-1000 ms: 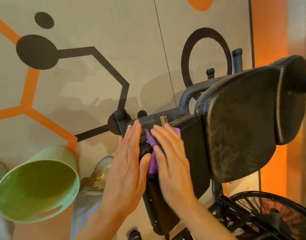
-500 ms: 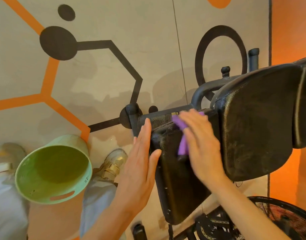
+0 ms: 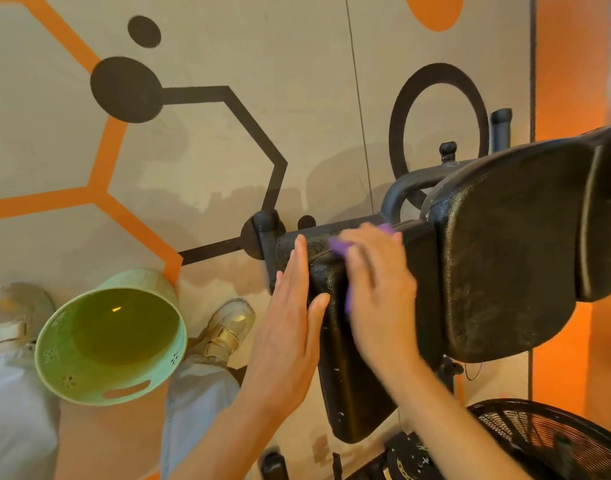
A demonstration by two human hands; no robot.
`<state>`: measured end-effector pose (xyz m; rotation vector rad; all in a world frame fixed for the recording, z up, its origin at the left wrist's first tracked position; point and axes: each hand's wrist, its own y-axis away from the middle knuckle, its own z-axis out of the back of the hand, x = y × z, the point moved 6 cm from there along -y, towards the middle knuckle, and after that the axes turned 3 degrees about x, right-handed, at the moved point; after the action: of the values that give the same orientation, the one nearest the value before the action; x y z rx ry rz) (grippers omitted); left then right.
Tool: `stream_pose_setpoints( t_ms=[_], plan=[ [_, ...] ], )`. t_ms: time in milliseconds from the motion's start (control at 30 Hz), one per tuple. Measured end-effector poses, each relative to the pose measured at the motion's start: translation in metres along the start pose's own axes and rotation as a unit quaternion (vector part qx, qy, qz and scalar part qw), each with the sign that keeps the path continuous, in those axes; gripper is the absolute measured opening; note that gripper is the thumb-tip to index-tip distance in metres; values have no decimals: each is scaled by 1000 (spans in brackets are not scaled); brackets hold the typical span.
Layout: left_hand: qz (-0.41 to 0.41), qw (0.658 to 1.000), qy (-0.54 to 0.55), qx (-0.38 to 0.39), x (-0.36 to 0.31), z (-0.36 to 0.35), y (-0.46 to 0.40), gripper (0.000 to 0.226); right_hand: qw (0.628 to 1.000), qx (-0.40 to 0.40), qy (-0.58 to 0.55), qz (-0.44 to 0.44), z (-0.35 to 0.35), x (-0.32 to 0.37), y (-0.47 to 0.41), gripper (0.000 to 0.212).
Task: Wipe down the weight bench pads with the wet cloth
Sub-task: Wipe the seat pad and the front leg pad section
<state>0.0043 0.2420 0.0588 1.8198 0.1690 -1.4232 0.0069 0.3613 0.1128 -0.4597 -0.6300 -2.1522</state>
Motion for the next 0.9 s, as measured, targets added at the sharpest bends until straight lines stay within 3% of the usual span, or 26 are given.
stream_pose_setpoints(
  t_ms=[67, 133, 300, 467, 533, 633, 700, 767, 900],
  plan=[
    [-11, 1000, 7, -10, 1, 1, 0, 61, 993, 84, -22, 77, -17, 24, 16, 28],
    [-2, 1000, 7, -9, 2, 0, 1, 62, 989, 111, -3, 97, -9, 7, 9, 31],
    [15, 1000, 4, -7, 0, 0, -1, 64, 997, -47, 3, -58, 21, -27, -9, 27],
    [3, 1000, 15, -6, 3, -2, -1, 69, 989, 115, -34, 81, -11, 9, 22, 40],
    [39, 999, 16, -2, 7, -2, -3, 69, 996, 67, 3, 63, 9, -24, 0, 36],
    [53, 998, 32, 5, 9, -2, -6, 68, 991, -93, 3, -100, 47, -72, -32, 28],
    [49, 998, 30, 9, 8, -1, -7, 66, 978, -142, -17, -152, 41, -66, -28, 25],
    [40, 999, 19, 11, 7, -1, -5, 68, 987, -110, -31, -109, 15, -32, -8, 26],
    [19, 1000, 7, 14, 2, 3, -5, 69, 996, 58, -51, 54, -7, 3, 21, 39]
  ],
)
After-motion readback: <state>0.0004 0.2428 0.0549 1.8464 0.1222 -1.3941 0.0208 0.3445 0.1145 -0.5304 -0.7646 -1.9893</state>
